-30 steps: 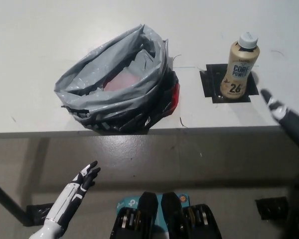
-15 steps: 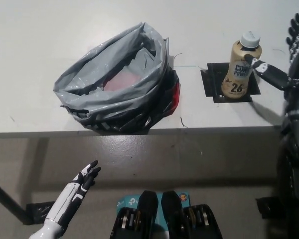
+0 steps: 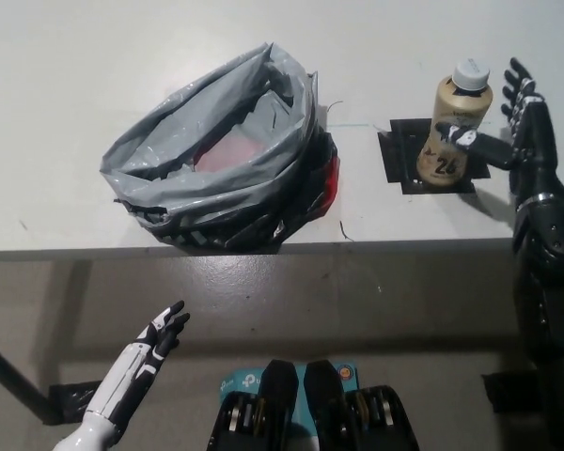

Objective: Use the right hand to pick up a bottle of protein shake and place it into a plastic bag on the left side

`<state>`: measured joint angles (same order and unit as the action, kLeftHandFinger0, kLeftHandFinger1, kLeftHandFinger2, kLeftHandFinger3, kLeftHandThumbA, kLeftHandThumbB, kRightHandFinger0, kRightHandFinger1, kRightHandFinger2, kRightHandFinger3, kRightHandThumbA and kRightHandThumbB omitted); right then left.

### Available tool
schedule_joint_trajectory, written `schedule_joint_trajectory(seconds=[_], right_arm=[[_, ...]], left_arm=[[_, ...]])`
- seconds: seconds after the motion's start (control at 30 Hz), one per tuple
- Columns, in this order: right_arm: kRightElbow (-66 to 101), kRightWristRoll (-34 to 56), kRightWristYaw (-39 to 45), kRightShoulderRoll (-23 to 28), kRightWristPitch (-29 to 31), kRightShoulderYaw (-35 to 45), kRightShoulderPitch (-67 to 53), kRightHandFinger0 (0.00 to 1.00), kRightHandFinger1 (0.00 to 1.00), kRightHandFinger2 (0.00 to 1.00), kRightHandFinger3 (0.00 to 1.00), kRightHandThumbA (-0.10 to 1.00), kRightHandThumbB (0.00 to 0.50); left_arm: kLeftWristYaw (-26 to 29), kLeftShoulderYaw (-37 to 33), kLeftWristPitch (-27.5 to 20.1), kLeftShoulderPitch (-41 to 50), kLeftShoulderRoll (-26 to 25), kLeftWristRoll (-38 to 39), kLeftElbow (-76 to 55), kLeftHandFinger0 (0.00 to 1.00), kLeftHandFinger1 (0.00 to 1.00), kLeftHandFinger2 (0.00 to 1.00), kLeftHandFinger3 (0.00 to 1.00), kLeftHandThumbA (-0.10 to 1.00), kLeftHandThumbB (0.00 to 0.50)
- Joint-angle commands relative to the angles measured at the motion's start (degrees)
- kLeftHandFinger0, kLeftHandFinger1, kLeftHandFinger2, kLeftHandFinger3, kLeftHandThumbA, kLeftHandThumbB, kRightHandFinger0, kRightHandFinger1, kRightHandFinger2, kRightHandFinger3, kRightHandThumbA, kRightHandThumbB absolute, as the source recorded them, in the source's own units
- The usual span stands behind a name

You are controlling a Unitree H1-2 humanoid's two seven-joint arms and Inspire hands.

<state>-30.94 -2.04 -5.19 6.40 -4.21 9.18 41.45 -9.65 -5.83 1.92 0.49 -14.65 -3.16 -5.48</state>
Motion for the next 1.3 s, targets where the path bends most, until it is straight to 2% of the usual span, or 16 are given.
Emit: schedule_joint_trajectory(seconds=[0.0,0.1,0.43,0.57,0.6,0.67,0.7,0.73,0.77,0.8,0.87,0.93,1.03,1.1,1.17,1.27], right_arm=[[-3.26,0.90,0.86,1.48,0.30,-0.69,4.88,1.00,1.00,1.00,1.00,0.93,0.500],[-6.49,1.38,0.82,1.59,1.50,-0.56,5.70,1.00,1.00,1.00,1.00,0.90,0.500],[-18.26,3.21,2.35,1.97,5.65,-0.29,10.05,1.00,1.00,1.00,1.00,0.86,0.497],[-23.13,9.28,5.79,1.45,7.82,3.93,13.20,1.00,1.00,1.00,1.00,0.69,0.476],[-24.37,9.29,3.92,1.30,9.18,4.77,14.23,1.00,1.00,1.00,1.00,0.58,0.471],[-25.34,9.07,1.86,1.17,10.65,5.58,15.00,1.00,0.99,1.00,1.00,0.56,0.478],[-26.01,7.63,-3.42,1.01,12.76,6.14,16.46,0.13,0.13,0.26,0.32,0.29,0.387],[-26.26,6.84,-5.05,1.02,13.58,6.07,16.90,0.03,0.03,0.21,0.19,0.23,0.361],[-26.30,5.47,-6.08,1.16,14.98,5.35,17.06,0.01,0.01,0.20,0.11,0.14,0.298],[-24.55,5.67,-5.22,0.93,15.63,5.27,16.53,0.00,0.04,0.31,0.15,0.06,0.241],[-22.70,5.72,-4.87,0.67,16.08,4.88,15.30,0.00,0.12,0.43,0.25,0.10,0.239],[-21.27,6.67,-4.65,0.35,16.03,5.33,14.17,0.00,0.17,0.50,0.28,0.13,0.263],[-20.12,7.21,-5.68,-0.03,15.70,5.94,12.95,0.00,0.23,0.54,0.24,0.17,0.256],[-19.72,6.93,-5.90,-0.03,16.34,5.74,12.50,0.00,0.22,0.51,0.17,0.17,0.251],[-18.22,5.99,-6.22,0.09,16.67,5.00,11.90,0.00,0.22,0.51,0.16,0.15,0.232],[-13.19,1.35,-6.86,0.68,16.36,1.31,11.14,0.00,0.15,0.44,0.14,0.16,0.217]], left_arm=[[-1.11,0.36,-1.00,-0.86,-0.91,0.23,-1.78,1.00,1.00,1.00,1.00,1.00,0.189],[-0.99,0.39,-1.00,-0.84,-0.96,-0.01,-1.82,1.00,1.00,1.00,1.00,1.00,0.203],[-1.03,0.60,-0.91,-0.96,-0.86,0.40,-1.76,1.00,1.00,1.00,1.00,1.00,0.197],[-1.01,0.48,-1.19,-0.87,-0.82,0.25,-1.86,1.00,1.00,1.00,1.00,1.00,0.203],[-0.89,0.47,-1.15,-0.85,-0.75,0.10,-1.84,1.00,1.00,1.00,1.00,1.00,0.212],[-0.87,0.41,-1.11,-0.96,-0.75,-0.03,-1.76,1.00,1.00,1.00,1.00,1.00,0.212],[-1.00,0.38,-1.11,-1.38,-0.87,-0.05,-1.64,1.00,1.00,1.00,1.00,1.00,0.213],[-1.03,0.39,-1.12,-1.58,-0.90,-0.05,-1.60,1.00,1.00,1.00,1.00,1.00,0.212],[-1.08,0.46,-1.04,-1.80,-0.99,0.02,-1.56,1.00,1.00,1.00,1.00,1.00,0.213],[-1.07,0.61,-1.17,-1.91,-1.23,-0.04,-1.60,1.00,1.00,1.00,1.00,1.00,0.204],[-1.30,0.57,-1.30,-1.83,-1.26,0.29,-1.60,1.00,1.00,1.00,1.00,1.00,0.194],[-1.52,0.46,-1.01,-1.84,-1.27,0.47,-1.73,1.00,1.00,1.00,1.00,1.00,0.187],[-1.81,0.45,-0.51,-1.48,-1.34,0.42,-2.28,1.00,1.00,1.00,1.00,1.00,0.189],[-2.02,0.59,-0.42,-1.35,-1.42,0.54,-2.37,1.00,1.00,1.00,1.00,1.00,0.193],[-2.09,0.73,-0.24,-1.31,-1.39,0.58,-2.35,1.00,1.00,1.00,1.00,1.00,0.192],[-2.25,0.74,0.32,-1.58,-1.46,0.23,-2.25,1.00,1.00,1.00,1.00,1.00,0.199]])
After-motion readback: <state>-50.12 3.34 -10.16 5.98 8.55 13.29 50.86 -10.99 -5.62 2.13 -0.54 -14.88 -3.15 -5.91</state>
